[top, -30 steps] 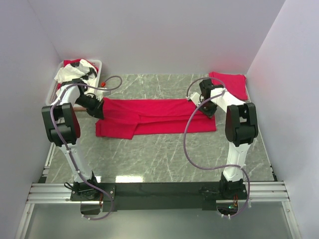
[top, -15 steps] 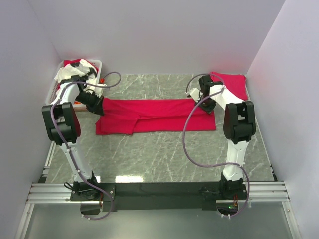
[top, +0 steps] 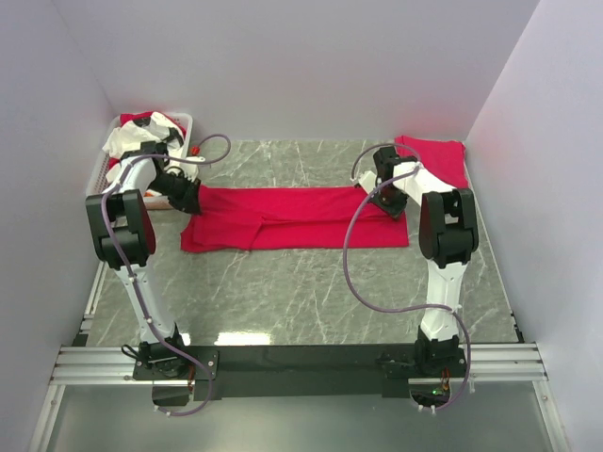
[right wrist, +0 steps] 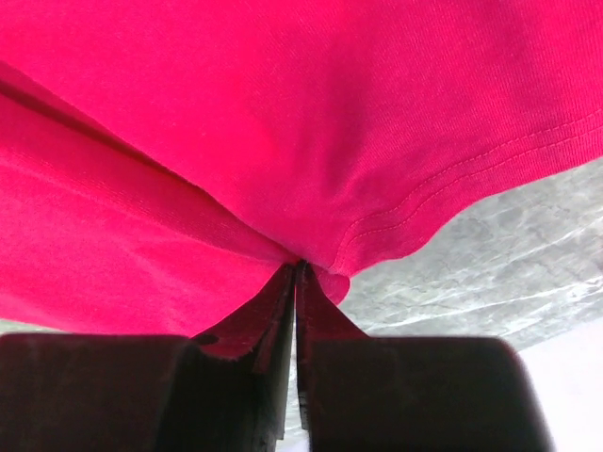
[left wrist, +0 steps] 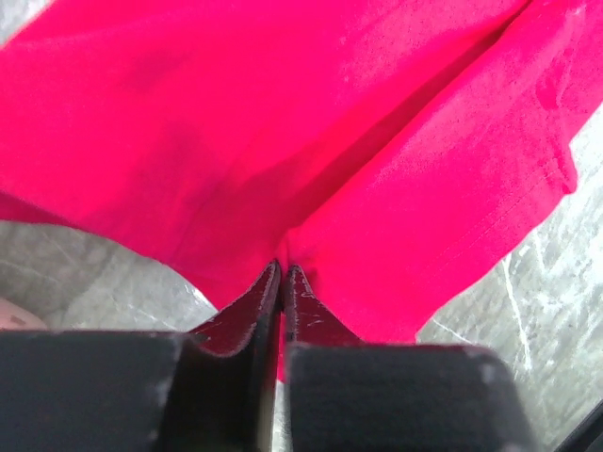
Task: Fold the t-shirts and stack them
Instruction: Fold the tshirt
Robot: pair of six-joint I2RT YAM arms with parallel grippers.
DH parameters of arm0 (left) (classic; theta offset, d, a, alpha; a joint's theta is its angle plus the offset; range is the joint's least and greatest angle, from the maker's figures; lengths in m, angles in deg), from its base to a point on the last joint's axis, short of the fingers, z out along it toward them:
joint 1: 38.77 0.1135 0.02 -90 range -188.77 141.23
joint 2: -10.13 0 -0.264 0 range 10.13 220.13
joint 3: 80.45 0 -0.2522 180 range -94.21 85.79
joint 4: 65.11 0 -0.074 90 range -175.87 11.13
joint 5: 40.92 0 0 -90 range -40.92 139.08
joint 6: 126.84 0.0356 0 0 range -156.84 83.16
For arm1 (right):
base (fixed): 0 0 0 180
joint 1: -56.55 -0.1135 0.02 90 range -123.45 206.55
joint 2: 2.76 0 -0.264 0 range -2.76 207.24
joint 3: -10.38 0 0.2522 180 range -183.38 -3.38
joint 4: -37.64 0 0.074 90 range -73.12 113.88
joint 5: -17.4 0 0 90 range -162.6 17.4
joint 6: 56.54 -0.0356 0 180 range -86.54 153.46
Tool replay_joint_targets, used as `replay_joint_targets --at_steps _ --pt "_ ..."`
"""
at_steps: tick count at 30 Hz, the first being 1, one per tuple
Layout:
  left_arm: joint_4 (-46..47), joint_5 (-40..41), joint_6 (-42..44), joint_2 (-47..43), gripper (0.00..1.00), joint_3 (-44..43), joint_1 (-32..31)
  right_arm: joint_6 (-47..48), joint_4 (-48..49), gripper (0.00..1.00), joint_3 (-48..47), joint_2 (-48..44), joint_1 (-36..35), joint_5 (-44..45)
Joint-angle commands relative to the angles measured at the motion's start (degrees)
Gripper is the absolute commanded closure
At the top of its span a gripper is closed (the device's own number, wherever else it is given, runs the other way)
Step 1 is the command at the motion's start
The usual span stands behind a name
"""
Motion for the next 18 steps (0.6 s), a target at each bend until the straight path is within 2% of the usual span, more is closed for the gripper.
replay_joint_targets --at_steps 1,4,8,12,15,18 --pt "3.0 0.1 -1.7 0.9 0.79 -1.9 -0.4 -2.1 -0.1 0.84 -3.3 0.5 0.4 3.2" --pt "3.9 -0.6 -3.3 -1.4 0.61 -1.6 0.2 -4.2 0.3 0.69 -4.2 -0.9 0.5 3.6" --pt "5.6 -3.4 -6.2 -6.3 0.55 -0.1 1.9 -8.0 -0.8 0.59 -6.1 -4.5 0.8 3.8" --pt "8.1 -4.8 -6.9 -15.2 0.5 6.2 3.0 -12.5 -4.5 0.58 -6.7 -6.7 1.5 -1.4" --pt "11.9 -4.2 -6.9 -21.8 0.41 13.5 2.9 -15.7 -7.9 0.64 -6.3 -7.2 1.4 -5.8" --pt "11.6 -4.3 -4.3 -25.9 0.39 19.5 1.9 -19.1 -10.7 0.68 -5.5 -7.1 1.3 -15.3"
